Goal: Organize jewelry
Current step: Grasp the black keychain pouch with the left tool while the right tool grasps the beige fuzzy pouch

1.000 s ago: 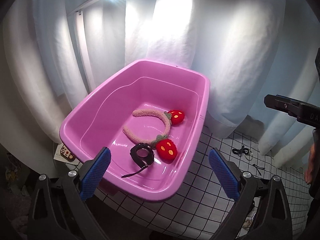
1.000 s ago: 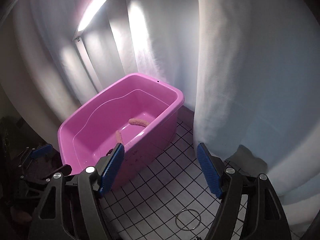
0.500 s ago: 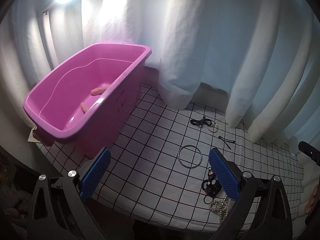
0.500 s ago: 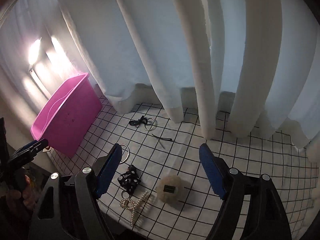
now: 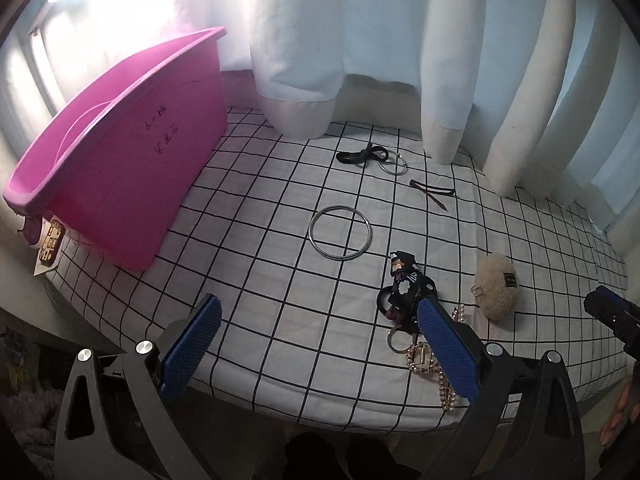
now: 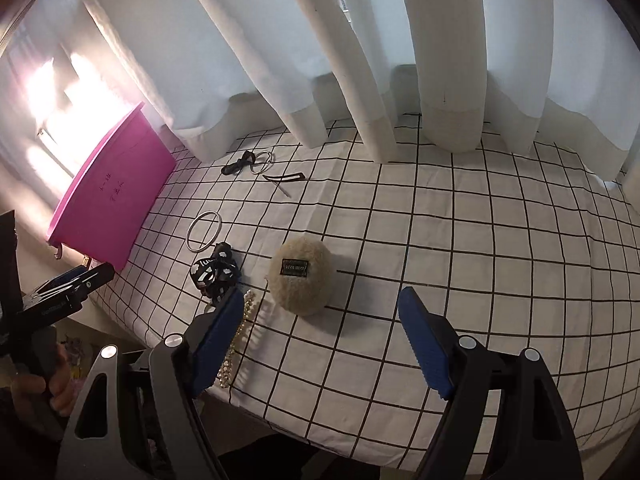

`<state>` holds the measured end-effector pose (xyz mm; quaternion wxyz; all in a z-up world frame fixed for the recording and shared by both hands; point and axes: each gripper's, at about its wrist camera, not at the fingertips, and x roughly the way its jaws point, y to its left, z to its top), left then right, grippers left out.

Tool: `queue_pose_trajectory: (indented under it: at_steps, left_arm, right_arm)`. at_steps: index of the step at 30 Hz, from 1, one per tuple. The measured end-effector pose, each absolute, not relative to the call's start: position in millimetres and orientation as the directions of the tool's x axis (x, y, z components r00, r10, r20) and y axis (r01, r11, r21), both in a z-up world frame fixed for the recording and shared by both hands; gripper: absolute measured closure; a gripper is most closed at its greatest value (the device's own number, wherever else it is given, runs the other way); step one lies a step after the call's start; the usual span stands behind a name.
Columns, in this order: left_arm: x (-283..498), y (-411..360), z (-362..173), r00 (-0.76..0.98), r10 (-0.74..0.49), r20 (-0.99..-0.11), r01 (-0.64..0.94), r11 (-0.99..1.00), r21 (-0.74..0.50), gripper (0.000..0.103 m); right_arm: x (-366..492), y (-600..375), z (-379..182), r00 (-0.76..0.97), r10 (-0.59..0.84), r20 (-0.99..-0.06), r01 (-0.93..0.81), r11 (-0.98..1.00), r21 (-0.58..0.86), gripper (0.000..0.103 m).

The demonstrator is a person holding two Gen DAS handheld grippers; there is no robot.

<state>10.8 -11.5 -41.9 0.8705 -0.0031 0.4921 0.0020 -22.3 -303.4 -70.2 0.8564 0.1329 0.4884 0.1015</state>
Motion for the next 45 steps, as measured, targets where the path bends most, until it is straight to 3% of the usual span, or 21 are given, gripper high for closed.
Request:
queue_pose_trajectory:
  at_steps: [8, 16, 29, 45]
  left_arm:
    - [35, -29, -79, 0.488, -0.117, -0.865, 0.166, 0.985, -0.039, 0.006]
    - [49, -33, -111, 0.456, -0.15, -0.877, 0.247, 0.968, -0.038, 0.006]
    - [60, -52, -133, 0.45, -0.158, -0.879, 0.247, 0.968, -0.047, 0.006]
    - [71, -57, -150, 0.441, -0.138, -0.887, 0.216, 0.975, -0.045, 0.006]
  right_arm:
    - [-28, -272, -88, 0.527, 0.209, -0.824, 0.053, 0.959, 0.277, 0.027]
    - [-22, -251, -113, 0.54, 0.175, -0.823, 0.108, 0.956, 0.274, 0.027]
    - [2, -250, -136, 0.545, 0.186, -0.817, 0.088, 0.957, 0.276, 0.027]
    - [31, -233, -157, 0.474, 0.11, -0.873, 0.077, 0.983, 0.166, 0.027]
